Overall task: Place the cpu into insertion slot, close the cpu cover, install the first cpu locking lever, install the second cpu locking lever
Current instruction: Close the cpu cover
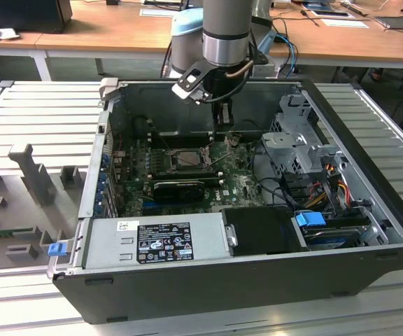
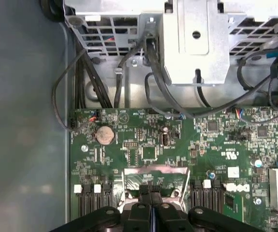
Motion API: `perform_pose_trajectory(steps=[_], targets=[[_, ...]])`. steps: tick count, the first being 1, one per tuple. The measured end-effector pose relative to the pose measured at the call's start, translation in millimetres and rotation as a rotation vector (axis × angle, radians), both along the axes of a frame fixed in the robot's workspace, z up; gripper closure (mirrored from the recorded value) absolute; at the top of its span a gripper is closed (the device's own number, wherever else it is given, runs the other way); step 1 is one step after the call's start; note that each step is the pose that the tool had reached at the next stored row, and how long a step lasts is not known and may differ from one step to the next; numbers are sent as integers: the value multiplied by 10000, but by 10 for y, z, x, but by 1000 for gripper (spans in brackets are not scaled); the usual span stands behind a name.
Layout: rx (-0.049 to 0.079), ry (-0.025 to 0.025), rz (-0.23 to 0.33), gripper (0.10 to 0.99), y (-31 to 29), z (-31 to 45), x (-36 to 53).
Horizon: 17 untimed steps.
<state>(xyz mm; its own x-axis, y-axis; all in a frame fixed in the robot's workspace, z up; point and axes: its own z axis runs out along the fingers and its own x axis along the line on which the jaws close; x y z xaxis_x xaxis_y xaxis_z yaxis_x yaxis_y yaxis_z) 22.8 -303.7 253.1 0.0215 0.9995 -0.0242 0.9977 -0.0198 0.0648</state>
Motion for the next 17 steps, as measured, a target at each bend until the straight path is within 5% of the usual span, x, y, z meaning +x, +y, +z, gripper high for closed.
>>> perform_pose_trajectory(steps=[6,17], targets=[[0,8,2,980,9,0,200],[0,20,2,980,11,-1,374]])
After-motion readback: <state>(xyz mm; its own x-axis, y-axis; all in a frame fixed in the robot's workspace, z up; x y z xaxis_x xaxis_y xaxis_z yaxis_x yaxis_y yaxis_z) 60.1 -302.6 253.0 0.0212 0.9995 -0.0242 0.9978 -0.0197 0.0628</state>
